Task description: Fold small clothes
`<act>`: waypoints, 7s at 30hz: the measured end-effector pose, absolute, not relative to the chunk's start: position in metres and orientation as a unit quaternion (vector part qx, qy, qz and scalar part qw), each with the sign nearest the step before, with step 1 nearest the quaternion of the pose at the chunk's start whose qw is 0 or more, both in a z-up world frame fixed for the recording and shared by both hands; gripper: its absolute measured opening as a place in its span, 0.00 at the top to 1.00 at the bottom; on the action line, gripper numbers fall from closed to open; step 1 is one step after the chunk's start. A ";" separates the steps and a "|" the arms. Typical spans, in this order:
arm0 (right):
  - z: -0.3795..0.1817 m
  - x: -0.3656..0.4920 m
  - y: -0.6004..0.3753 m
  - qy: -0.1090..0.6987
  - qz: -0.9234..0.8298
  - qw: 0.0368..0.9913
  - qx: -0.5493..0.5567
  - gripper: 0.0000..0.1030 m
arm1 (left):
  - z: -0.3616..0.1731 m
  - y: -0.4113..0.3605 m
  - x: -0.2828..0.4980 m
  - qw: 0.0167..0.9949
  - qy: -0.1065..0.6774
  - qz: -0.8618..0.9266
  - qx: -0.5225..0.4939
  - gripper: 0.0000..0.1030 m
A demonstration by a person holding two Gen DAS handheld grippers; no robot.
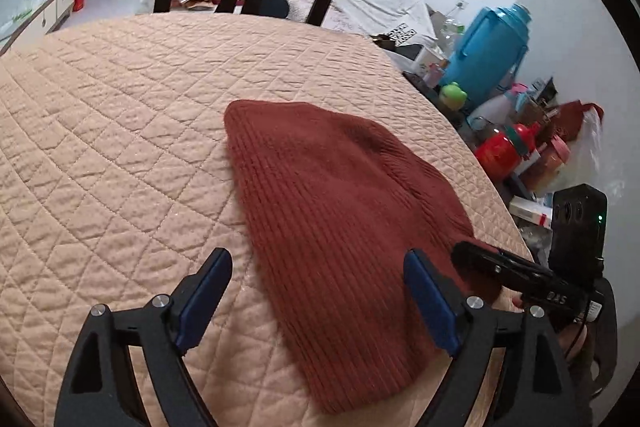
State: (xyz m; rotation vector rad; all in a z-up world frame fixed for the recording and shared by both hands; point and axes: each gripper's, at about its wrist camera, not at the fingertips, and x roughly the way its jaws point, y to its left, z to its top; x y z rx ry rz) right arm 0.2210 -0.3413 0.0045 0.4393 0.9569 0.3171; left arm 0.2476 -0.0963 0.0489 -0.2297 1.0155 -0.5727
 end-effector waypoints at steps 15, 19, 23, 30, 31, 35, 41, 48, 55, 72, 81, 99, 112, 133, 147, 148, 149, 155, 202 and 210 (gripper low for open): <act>-0.003 0.249 -0.340 0.472 0.193 0.821 0.258 0.27 | 0.029 -0.101 0.271 0.782 0.520 -0.296 -0.176 0.14; -0.002 0.250 -0.336 0.472 0.193 0.823 0.248 0.28 | 0.027 -0.100 0.275 0.776 0.523 -0.297 -0.190 0.18; -0.001 0.250 -0.332 0.476 0.187 0.827 0.233 0.38 | 0.028 -0.101 0.276 0.779 0.526 -0.289 -0.181 0.32; 0.002 0.250 -0.329 0.477 0.191 0.825 0.238 0.59 | 0.030 -0.094 0.276 0.784 0.526 -0.275 -0.182 0.52; 0.002 0.249 -0.328 0.476 0.190 0.825 0.238 0.59 | 0.031 -0.094 0.276 0.785 0.525 -0.275 -0.180 0.56; 0.008 0.246 -0.325 0.469 0.183 0.832 0.231 0.64 | 0.039 -0.095 0.273 0.791 0.517 -0.278 -0.176 0.67; 0.028 0.240 -0.313 0.453 0.180 0.846 0.215 0.66 | 0.057 -0.091 0.267 0.798 0.504 -0.284 -0.171 0.68; 0.054 0.232 -0.288 0.434 0.197 0.856 0.203 0.67 | 0.084 -0.058 0.254 0.813 0.480 -0.278 -0.175 0.68; 0.066 0.227 -0.252 0.425 0.227 0.853 0.202 0.67 | 0.100 -0.015 0.239 0.829 0.466 -0.254 -0.174 0.68; 0.063 0.234 -0.120 0.437 0.304 0.829 0.172 0.67 | 0.099 0.119 0.207 0.849 0.455 -0.169 -0.207 0.68; 0.050 0.232 -0.076 0.448 0.329 0.815 0.165 0.67 | 0.081 0.162 0.204 0.853 0.457 -0.137 -0.213 0.68; 0.018 0.232 -0.050 0.466 0.315 0.820 0.109 0.62 | 0.042 0.182 0.200 0.865 0.466 -0.097 -0.160 0.52; 0.040 0.199 -0.045 0.409 0.276 0.870 0.017 0.35 | 0.063 0.172 0.144 0.901 0.420 -0.047 -0.097 0.07; 0.013 0.106 -0.066 0.445 0.212 0.869 -0.053 0.30 | 0.028 0.134 0.074 0.896 0.442 0.030 -0.026 0.07; 0.004 0.103 -0.073 0.446 0.175 0.875 -0.069 0.30 | 0.018 0.128 0.083 0.892 0.450 0.037 -0.024 0.01; 0.004 0.103 -0.072 0.445 0.175 0.876 -0.070 0.29 | 0.017 0.128 0.081 0.892 0.451 0.037 -0.025 0.01; 0.004 0.103 -0.073 0.444 0.176 0.876 -0.068 0.29 | 0.017 0.127 0.081 0.892 0.450 0.037 -0.025 0.01; 0.002 0.102 -0.072 0.440 0.174 0.878 -0.073 0.27 | 0.016 0.128 0.081 0.891 0.451 0.038 -0.024 0.01; 0.002 0.102 -0.072 0.440 0.176 0.878 -0.070 0.26 | 0.016 0.128 0.080 0.891 0.451 0.037 -0.026 0.00; 0.002 0.102 -0.072 0.440 0.176 0.878 -0.070 0.26 | 0.016 0.128 0.080 0.891 0.451 0.037 -0.026 0.00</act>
